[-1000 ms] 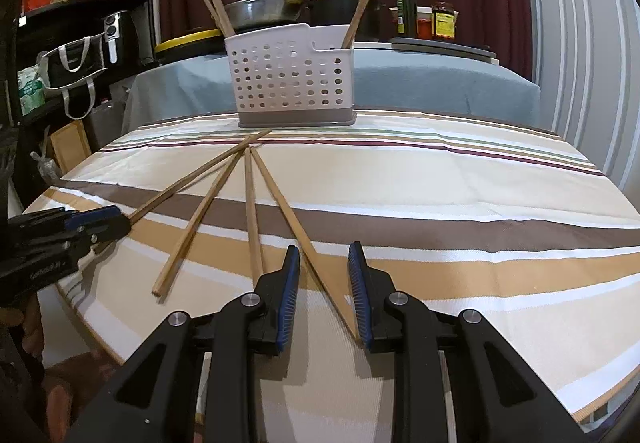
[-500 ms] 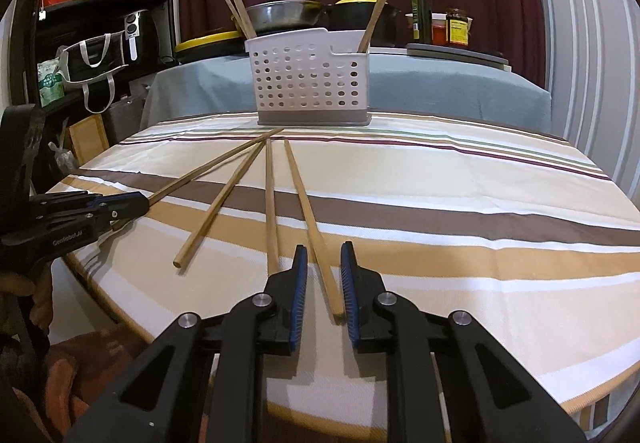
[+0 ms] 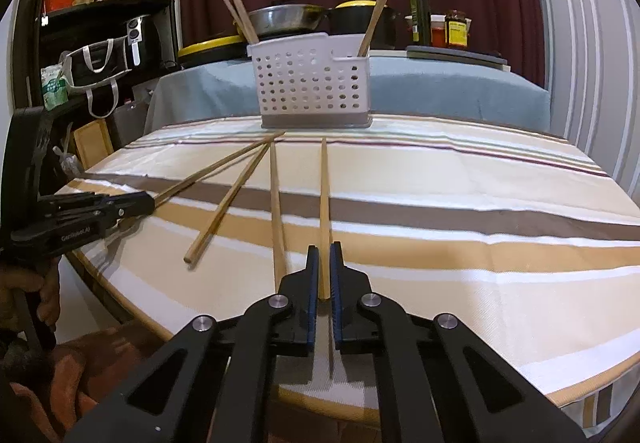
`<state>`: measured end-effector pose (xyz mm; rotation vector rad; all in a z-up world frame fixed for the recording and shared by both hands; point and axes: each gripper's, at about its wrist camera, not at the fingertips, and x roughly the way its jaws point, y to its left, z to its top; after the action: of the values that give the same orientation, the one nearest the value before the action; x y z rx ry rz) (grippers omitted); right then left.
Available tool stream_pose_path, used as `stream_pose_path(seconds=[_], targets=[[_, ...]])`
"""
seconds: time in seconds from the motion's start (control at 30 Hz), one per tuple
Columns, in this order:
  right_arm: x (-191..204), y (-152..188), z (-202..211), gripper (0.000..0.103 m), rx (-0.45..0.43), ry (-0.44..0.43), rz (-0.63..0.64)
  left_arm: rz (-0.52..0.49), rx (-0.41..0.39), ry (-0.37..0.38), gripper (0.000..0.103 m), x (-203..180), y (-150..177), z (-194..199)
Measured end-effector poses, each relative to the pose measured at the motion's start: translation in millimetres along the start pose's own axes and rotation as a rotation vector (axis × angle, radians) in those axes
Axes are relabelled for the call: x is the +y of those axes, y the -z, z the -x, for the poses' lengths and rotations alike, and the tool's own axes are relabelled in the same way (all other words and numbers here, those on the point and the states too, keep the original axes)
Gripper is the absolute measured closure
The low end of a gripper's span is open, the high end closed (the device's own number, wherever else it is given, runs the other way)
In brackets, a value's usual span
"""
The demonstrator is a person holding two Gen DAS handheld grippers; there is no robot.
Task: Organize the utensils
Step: 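Close the left tool on a chopstick while the right tool grasps another chopstick, then lift both chopsticks upright and carry them over the white holder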
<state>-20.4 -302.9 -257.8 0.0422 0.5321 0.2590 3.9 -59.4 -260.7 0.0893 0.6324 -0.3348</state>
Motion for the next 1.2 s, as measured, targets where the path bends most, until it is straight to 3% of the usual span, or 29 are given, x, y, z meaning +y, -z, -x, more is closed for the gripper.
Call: stream_pose_path(seconds=[0.47,0.93,1.2], targets=[[-1,-31,28,0.097,-0.111,0.035,-0.006,-0.038,-0.127,-0.028,0.096,0,-19,32],[-3,-78,64,0.097,-0.239,0.056,-0.005,0.003,-0.266,-0.044,0.096,14,-69,83],[-9,-101,65,0.097,-0.258,0.058,-0.008,0.021,-0.288,-0.049,0.096,22,-96,93]])
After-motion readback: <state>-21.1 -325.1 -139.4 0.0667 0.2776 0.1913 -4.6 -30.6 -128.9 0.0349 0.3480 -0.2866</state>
